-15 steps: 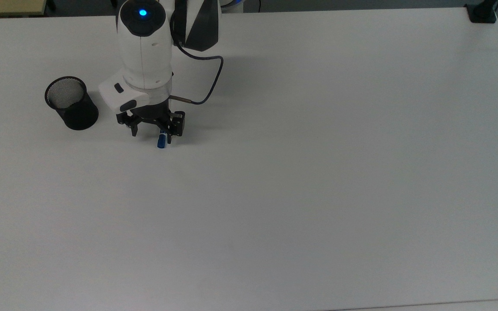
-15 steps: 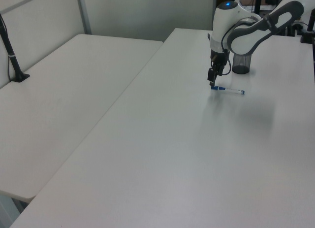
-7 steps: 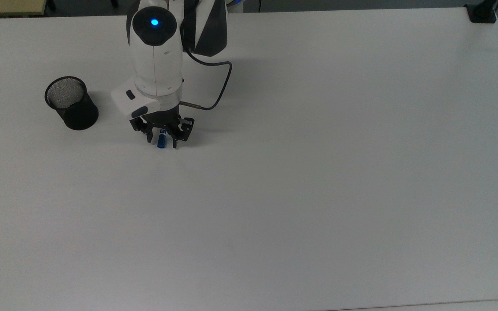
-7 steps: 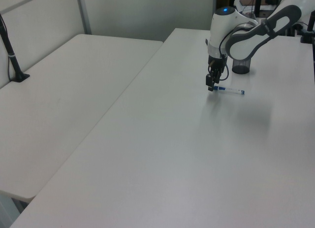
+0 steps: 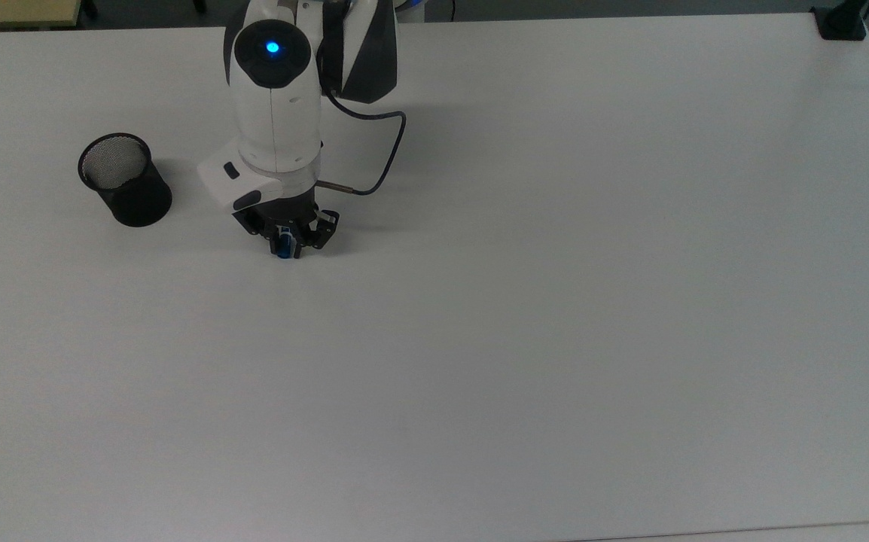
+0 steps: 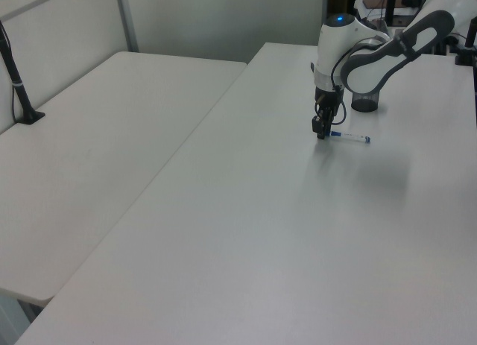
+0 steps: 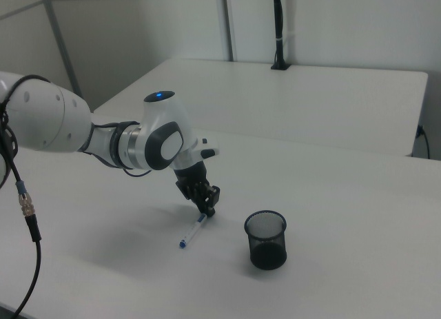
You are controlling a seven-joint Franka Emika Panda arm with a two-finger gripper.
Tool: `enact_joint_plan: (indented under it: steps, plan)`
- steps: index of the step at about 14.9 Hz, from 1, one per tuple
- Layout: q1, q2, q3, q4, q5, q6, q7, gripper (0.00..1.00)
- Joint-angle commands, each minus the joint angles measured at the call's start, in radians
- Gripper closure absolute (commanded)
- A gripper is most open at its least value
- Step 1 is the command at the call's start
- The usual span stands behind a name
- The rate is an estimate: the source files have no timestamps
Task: Insert the marker
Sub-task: 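Close the gripper on the marker near its cap, then lift the marker and carry it over the black mesh cup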
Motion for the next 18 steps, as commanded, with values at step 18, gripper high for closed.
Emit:
enact_joint_plan:
  steps: [18]
  plan:
    - [-0.214,-0.476,-0.019,-0.261,0.039,0.369,-0.062,1.0]
